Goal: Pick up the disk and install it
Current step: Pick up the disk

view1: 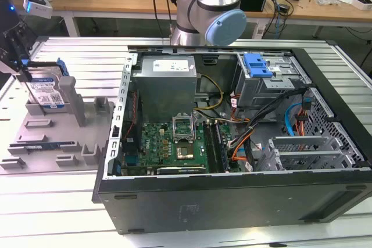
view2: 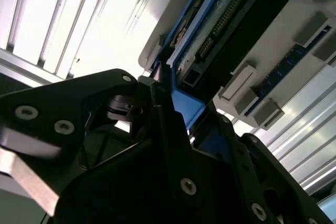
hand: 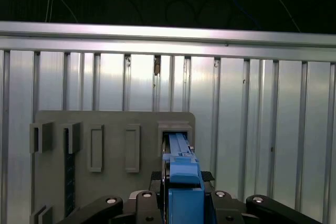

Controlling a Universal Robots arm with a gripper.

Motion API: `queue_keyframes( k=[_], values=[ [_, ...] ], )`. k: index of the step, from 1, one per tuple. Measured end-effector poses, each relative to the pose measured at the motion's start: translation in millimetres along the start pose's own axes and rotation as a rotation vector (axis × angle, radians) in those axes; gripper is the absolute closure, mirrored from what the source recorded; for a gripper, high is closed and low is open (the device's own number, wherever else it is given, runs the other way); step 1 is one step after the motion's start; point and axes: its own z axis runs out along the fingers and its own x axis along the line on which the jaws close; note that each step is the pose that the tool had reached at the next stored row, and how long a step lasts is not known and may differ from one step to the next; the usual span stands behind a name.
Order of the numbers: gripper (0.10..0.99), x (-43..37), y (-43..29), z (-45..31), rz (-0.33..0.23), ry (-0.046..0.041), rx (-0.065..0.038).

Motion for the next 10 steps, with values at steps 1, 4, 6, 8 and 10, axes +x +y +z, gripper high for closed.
queue_keyframes(
  k=[1,4,6,8,10],
  values=[
    [0.718,0.0,0.0,-0.1,0.000,0.0000,0.000],
    [0.718,0.1,0.0,-4.8,0.000,-0.0001,0.000],
    [0.718,0.1,0.0,-9.7,0.000,-0.0001,0.000],
    [0.718,0.0,0.0,-19.2,0.000,0.0000,0.000],
    [0.718,0.0,0.0,-34.5,0.000,0.0000,0.000]
  ],
)
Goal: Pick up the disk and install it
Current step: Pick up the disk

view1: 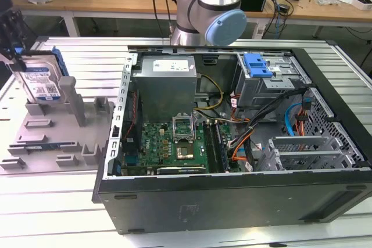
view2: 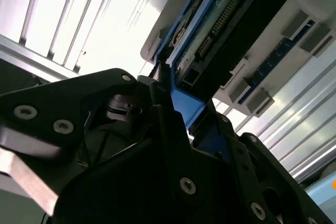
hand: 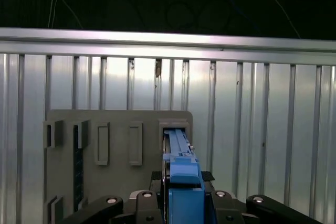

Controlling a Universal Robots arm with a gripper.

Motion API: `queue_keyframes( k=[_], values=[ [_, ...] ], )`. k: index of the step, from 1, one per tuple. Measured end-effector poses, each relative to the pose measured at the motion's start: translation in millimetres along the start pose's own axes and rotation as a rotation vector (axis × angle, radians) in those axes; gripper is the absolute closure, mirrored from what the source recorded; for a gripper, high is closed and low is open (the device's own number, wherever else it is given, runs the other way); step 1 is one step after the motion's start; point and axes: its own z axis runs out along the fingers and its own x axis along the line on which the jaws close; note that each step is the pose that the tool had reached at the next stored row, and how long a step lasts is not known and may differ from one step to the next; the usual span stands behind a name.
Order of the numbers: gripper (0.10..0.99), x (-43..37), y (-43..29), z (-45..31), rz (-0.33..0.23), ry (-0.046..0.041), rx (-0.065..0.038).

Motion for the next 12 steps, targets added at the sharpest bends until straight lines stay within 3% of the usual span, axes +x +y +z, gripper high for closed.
queue_keyframes(
  k=[7,12],
  values=[
    [0.718,0.0,0.0,-32.2,0.000,0.0001,0.000],
    [0.718,-0.1,0.0,-63.6,0.000,0.0000,0.000]
  ],
)
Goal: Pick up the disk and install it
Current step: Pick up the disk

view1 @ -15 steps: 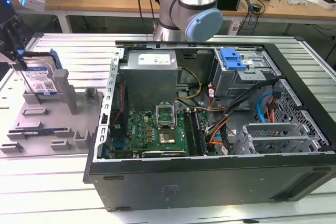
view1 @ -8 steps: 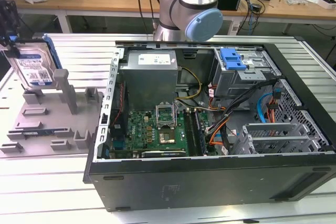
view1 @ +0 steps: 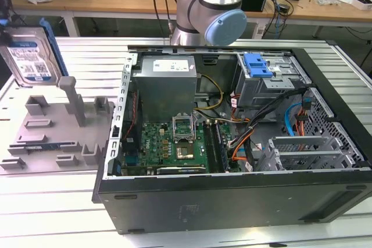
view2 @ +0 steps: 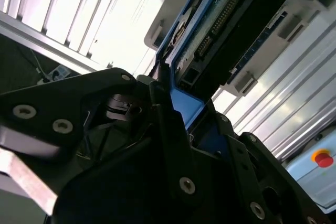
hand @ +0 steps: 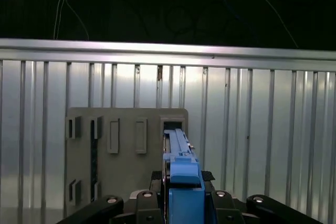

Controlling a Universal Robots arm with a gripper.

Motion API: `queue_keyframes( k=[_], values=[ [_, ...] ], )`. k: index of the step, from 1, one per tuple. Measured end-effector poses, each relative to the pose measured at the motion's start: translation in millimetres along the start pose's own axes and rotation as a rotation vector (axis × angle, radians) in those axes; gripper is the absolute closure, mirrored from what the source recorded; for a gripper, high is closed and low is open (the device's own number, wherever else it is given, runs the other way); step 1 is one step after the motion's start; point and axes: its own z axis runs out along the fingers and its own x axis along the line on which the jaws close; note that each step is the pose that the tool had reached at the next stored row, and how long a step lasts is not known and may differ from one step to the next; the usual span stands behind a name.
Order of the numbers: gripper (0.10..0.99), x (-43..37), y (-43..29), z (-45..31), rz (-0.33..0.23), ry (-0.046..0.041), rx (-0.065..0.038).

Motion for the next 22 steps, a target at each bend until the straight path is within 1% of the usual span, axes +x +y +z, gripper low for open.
queue_keyframes(
  k=[2,5,9,10,11,12,13,14,15,16,20,22],
  values=[
    [0.718,0.0,0.0,-10.4,0.000,0.0001,0.000],
    [0.718,0.0,0.0,-28.7,0.000,0.0000,0.000],
    [0.718,0.1,0.1,-48.6,0.000,0.0001,0.000],
    [0.718,0.2,0.1,-55.8,0.000,0.0000,0.000],
    [0.718,0.4,0.1,-66.9,0.000,0.0000,0.000],
    [0.718,0.7,0.1,-75.6,0.000,0.0000,0.000],
    [0.718,1.1,0.1,-86.0,0.000,-0.0001,0.000],
    [0.718,1.3,0.1,-90.9,0.000,0.0000,0.000],
    [0.718,1.5,0.0,-95.0,0.000,0.0000,0.000],
    [0.718,1.9,0.0,-97.0,0.000,0.0000,0.000],
    [0.718,2.0,0.1,-97.0,0.000,0.0000,0.000],
    [0.718,3.9,-2.6,-96.9,0.000,0.0000,0.000]
  ],
)
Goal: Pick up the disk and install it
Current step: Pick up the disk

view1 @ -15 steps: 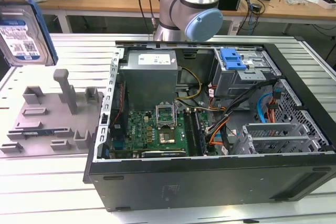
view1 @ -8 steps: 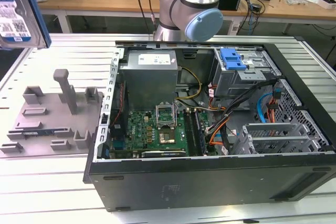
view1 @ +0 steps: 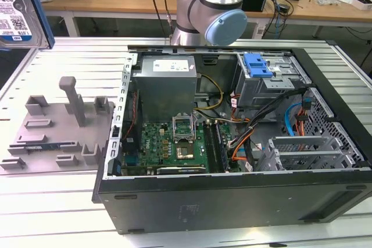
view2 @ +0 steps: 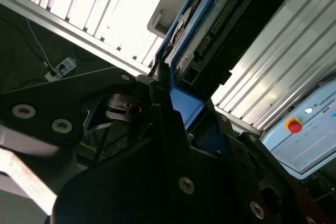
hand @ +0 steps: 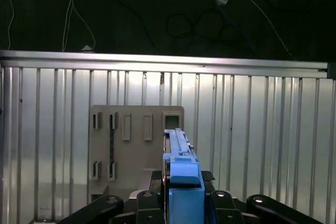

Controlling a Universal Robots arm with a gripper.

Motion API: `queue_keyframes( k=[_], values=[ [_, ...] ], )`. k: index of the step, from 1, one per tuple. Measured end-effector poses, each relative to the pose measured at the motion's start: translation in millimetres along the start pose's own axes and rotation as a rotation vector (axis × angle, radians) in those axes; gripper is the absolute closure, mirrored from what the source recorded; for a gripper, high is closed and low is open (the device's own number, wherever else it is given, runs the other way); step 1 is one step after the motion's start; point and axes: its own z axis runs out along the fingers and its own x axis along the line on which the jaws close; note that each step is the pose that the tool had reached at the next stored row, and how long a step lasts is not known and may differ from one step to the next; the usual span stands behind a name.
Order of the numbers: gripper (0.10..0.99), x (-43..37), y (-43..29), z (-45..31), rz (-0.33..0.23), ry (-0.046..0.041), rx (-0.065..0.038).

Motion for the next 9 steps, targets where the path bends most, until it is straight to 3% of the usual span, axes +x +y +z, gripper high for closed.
queue_keyframes(
  k=[5,7,9],
  values=[
    [0.718,11.7,-19.2,-0.6,0.000,0.0000,-0.002],
    [0.718,20.2,-28.0,-1.7,0.000,-0.0001,-0.003],
    [0.718,25.5,-31.8,-2.2,0.000,-0.0001,-0.004]
  ],
)
